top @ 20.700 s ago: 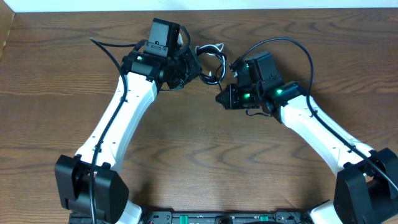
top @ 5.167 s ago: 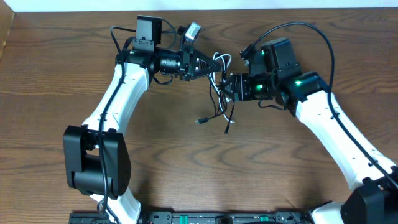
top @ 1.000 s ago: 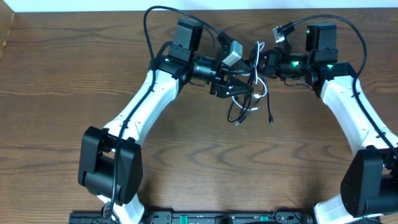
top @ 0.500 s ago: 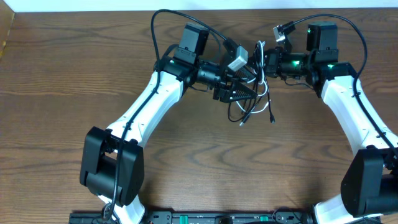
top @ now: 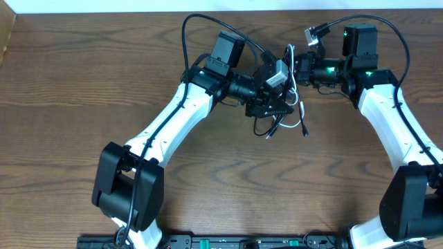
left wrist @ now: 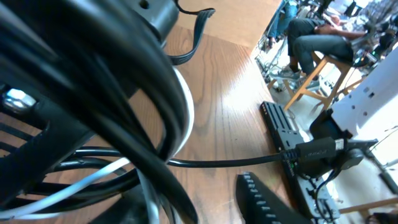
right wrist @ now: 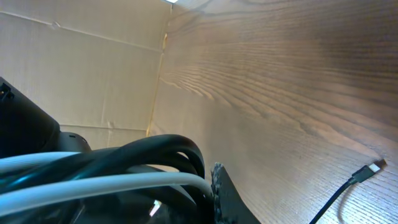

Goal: Untangle cables

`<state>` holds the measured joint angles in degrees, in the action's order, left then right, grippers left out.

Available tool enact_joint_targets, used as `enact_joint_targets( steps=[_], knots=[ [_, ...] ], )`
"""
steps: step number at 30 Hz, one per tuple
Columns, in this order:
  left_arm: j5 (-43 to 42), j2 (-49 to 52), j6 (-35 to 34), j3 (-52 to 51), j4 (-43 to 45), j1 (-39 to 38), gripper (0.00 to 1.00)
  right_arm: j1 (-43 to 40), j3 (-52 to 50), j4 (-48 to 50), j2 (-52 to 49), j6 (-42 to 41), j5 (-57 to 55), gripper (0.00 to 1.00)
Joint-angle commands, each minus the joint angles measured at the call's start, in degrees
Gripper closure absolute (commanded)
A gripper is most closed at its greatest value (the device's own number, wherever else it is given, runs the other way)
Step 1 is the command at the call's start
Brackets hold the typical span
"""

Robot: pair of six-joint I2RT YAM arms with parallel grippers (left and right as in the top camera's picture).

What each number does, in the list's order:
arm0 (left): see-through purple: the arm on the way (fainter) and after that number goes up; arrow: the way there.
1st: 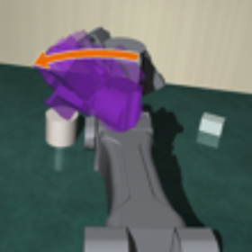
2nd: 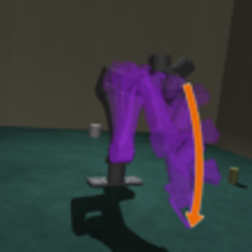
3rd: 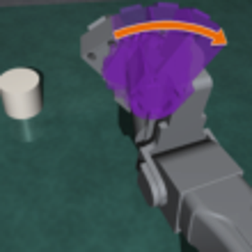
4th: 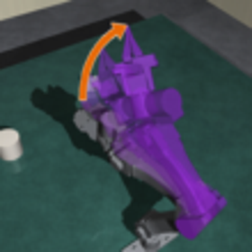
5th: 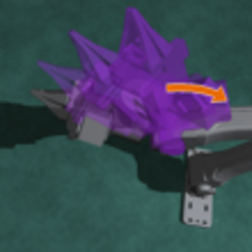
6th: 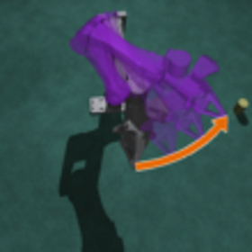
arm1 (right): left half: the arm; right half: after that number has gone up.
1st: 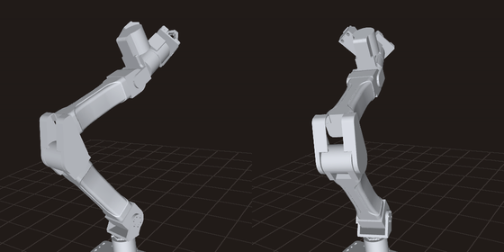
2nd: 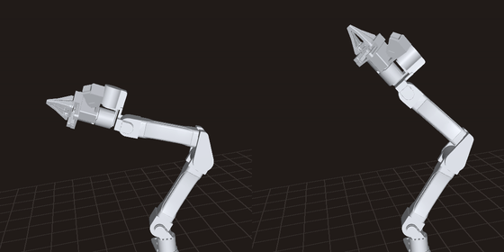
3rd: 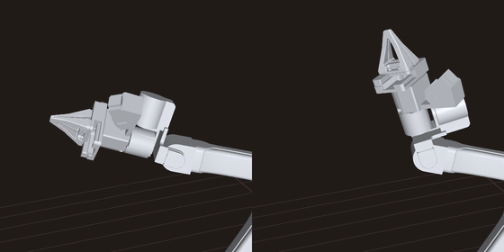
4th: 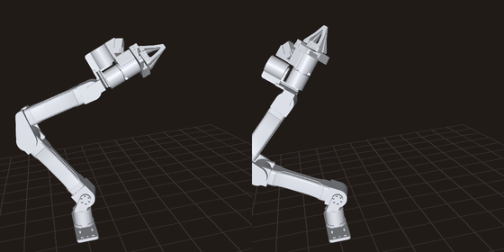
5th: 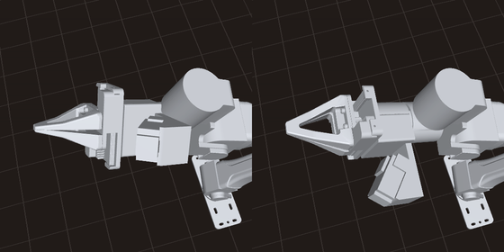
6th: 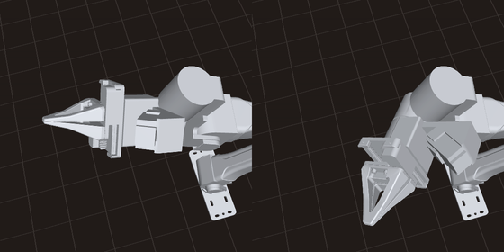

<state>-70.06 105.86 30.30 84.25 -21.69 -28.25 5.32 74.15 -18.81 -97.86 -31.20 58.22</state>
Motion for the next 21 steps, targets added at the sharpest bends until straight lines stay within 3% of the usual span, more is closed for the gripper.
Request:
enact_joint_targets(
  steps=[1,2,3,4,8,10,12,16,21],
  knots=[
    [1.29,-1.01,0.74,1.18,-0.11,-0.13,0.76,-0.09,0.09,0.17,1.66,-0.07,1.97,0.99],
    [1.84,-1.01,0.74,1.18,-0.13,-0.13,0.90,-0.09,0.09,0.17,1.66,-0.04,1.97,0.99],
    [2.67,-1.01,0.55,1.18,-0.20,-0.11,0.92,-0.09,0.09,0.17,1.66,-0.04,1.97,0.99],
    [3.72,-1.01,-0.46,1.18,-0.31,-0.07,0.93,-0.09,0.09,0.15,1.66,-0.02,1.97,0.99],
    [15.78,-1.29,-15.41,1.20,-0.35,0.00,0.93,-0.09,0.09,-0.92,1.66,2.54,1.90,0.99],
    [25.64,-2.08,-24.44,1.20,-1.16,0.57,0.93,-0.09,0.09,-5.55,1.66,6.49,-0.33,0.99],
    [30.18,-3.08,-27.91,1.20,-2.84,1.22,0.93,-0.09,0.09,-10.67,1.66,9.77,-4.31,0.99],
    [35.01,-6.93,-28.50,1.20,-8.72,2.67,0.93,-0.09,0.07,-21.62,1.64,16.28,-16.41,0.99],
    [37.16,-13.49,-28.50,1.20,-12.85,3.98,0.93,-0.09,0.04,-27.36,1.64,19.56,-31.30,0.99]
  ],
)
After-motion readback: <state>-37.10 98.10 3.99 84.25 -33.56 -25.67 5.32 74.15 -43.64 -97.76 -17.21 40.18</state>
